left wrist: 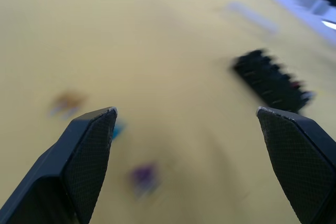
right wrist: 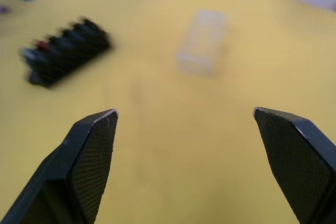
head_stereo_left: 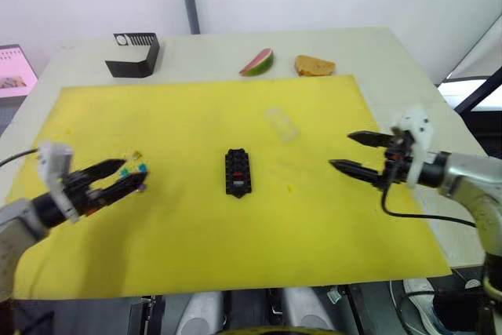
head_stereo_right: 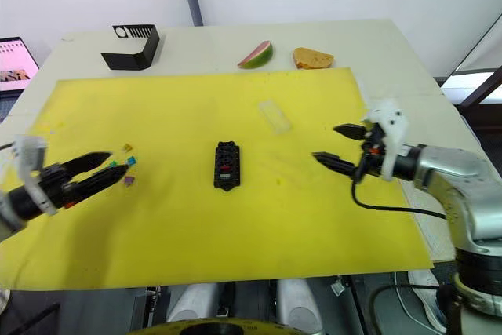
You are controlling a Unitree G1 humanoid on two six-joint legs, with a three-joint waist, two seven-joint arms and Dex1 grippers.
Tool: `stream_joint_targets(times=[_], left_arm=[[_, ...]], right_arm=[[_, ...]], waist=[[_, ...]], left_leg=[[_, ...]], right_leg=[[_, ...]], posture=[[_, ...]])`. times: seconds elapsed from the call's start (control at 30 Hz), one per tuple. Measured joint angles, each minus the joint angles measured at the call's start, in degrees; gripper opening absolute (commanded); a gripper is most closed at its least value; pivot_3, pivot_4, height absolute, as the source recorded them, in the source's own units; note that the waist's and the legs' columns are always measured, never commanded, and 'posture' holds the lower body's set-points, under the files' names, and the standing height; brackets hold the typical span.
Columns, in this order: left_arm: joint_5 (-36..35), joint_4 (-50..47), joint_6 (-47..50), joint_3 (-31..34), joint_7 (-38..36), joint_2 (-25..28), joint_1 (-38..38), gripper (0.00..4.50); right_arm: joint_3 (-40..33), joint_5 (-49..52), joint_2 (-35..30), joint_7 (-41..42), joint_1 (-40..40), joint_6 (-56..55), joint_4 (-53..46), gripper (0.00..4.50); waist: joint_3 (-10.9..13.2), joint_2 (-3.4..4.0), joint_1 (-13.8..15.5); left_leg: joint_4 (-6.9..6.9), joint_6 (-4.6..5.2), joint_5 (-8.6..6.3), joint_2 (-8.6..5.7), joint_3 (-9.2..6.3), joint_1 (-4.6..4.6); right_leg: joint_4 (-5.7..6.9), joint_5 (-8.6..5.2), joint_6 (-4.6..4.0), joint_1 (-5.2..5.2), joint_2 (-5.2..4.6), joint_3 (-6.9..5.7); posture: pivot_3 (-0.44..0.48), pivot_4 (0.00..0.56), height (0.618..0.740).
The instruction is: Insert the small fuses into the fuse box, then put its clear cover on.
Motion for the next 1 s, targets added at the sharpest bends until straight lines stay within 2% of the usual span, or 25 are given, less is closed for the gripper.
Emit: stream_joint_targets(times=[0.17,0.33,0.4,0.53,0.63,0.7,0.83,1.0], left_arm=[[1.48,5.60,-2.25,6.46,-1.07,0.44,8.16,4.50],[-0.17,7.76,-0.49,8.07,-2.41,2.28,9.84,4.50],[-3.25,7.75,4.50,7.97,-2.81,4.09,9.00,4.50],[-11.52,9.44,17.80,5.71,-2.40,9.43,0.82,4.50],[-14.12,15.19,25.57,2.91,-0.26,11.42,-7.24,4.50],[-15.32,20.76,31.46,0.91,1.69,11.58,-12.72,4.50],[-15.17,27.01,37.18,-2.30,3.07,11.45,-16.81,4.50],[-15.10,35.28,43.35,-1.64,7.29,8.98,-25.90,4.50]], right_arm=[[-4.34,-0.19,-1.62,-0.82,2.17,-1.84,3.12,4.42],[-4.13,0.11,-1.52,-2.32,1.79,-1.98,3.04,4.42],[-3.01,1.04,-1.39,-2.58,0.52,-1.46,2.43,4.42],[3.29,6.50,-0.45,-1.38,-5.59,1.73,-3.37,4.42],[8.53,11.19,0.46,0.88,-10.49,4.01,-7.56,4.42],[13.11,14.06,1.41,2.81,-14.31,4.82,-10.33,4.42],[19.05,16.34,4.98,4.49,-20.97,5.14,-11.64,4.42],[25.57,15.61,10.04,4.88,-26.68,3.77,-10.08,4.42]], waist=[[0.00,0.01,0.12],[0.00,0.01,0.26],[0.00,0.01,0.18],[0.03,0.05,-0.06],[0.04,0.07,-0.28],[0.05,0.06,-0.28],[0.03,0.03,-0.23],[-0.02,-0.06,0.35]], left_leg=[[-0.03,0.00,-0.01,0.01,0.00,0.27],[-0.04,0.03,-0.03,0.01,0.00,0.31],[-0.04,0.03,-0.03,0.01,0.00,0.32],[-0.06,0.03,-0.03,0.03,0.00,0.35],[-0.09,0.04,-0.03,0.03,0.01,0.35],[-0.09,0.03,-0.03,0.03,0.00,0.29],[-0.08,0.03,-0.03,0.02,0.00,0.19],[0.01,-0.03,0.01,-0.02,-0.01,-0.09]], right_leg=[[-0.10,-0.01,-0.02,0.31,-0.03,0.00],[-0.12,-0.02,-0.02,0.36,-0.05,0.00],[-0.11,-0.02,-0.02,0.36,-0.05,0.00],[-0.08,-0.01,-0.02,0.36,-0.03,0.00],[-0.09,-0.01,-0.01,0.33,-0.02,0.00],[-0.08,-0.01,-0.01,0.25,-0.01,-0.01],[-0.07,-0.01,0.00,0.15,-0.02,0.00],[0.02,0.00,0.00,-0.13,-0.05,-0.01]], posture=[[0.000,0.150,0.740],[0.000,0.150,0.740],[0.000,0.150,0.740],[0.000,0.150,0.740],[0.000,0.150,0.740],[0.000,0.150,0.740],[0.000,0.150,0.740],[0.000,0.150,0.740]])
